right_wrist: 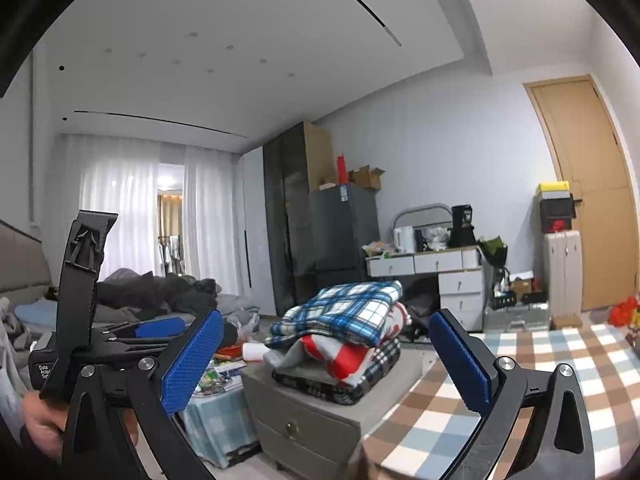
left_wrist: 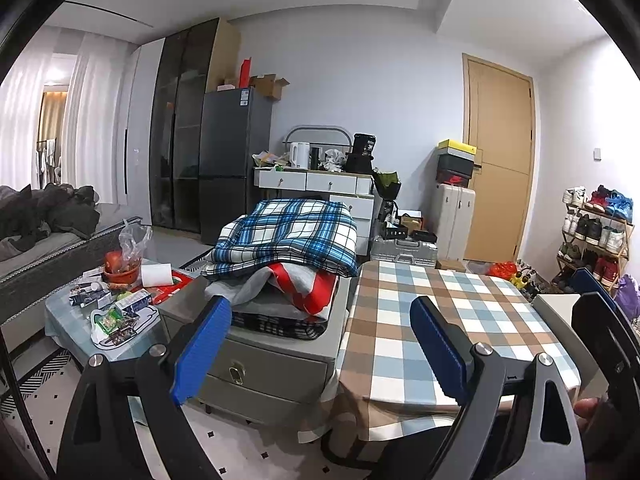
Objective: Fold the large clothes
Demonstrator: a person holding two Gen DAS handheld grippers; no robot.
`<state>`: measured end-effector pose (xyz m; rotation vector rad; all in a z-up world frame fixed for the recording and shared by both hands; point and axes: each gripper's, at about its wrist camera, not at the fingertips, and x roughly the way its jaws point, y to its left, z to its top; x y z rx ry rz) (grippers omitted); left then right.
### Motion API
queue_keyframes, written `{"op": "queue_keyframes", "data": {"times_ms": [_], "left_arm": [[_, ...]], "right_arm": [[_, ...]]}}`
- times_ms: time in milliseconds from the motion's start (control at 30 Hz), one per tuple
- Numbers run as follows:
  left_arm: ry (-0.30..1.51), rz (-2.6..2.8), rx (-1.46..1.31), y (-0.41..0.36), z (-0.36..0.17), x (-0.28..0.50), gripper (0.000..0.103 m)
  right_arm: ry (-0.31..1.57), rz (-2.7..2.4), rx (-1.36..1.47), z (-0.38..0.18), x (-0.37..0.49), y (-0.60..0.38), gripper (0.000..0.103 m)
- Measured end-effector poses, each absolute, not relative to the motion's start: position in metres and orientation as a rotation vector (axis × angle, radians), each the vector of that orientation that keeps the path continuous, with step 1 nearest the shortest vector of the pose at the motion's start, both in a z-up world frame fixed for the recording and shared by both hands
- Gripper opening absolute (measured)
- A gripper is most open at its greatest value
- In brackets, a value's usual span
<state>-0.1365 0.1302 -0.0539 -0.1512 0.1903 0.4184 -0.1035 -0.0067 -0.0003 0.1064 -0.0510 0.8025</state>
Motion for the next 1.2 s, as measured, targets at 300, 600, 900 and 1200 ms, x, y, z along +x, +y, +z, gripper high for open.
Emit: {"op": "queue_keyframes", "data": {"times_ms": [300, 600, 900, 1200], "left_arm": [[0.186, 0.421, -0.171, 0.1347, -0.056, -0.137, 0.088], [0.183, 0.41, -0.16, 0.1343, -0.0548, -0.1378, 0.088], [0.199, 0.404, -0.153, 0.1316, -0.0577, -0.1354, 0.088], [0.202, 0.399, -0.152, 0.1285, -0.058, -0.1379, 0.088]], "right_arm": [[-0.038, 0.796, 0.108, 0.0005, -0.1053, -0.0092, 0.103], [-0.053, 0.796, 0.1, 0.0025, -0.1084, -0.0073, 0.103], [-0.061, 0.802, 0.083, 0.0027, -0.1097, -0.006, 0.103], [-0.072, 0.795, 0.09, -0.0002, -0.1098, -0.0075, 0.103]]}}
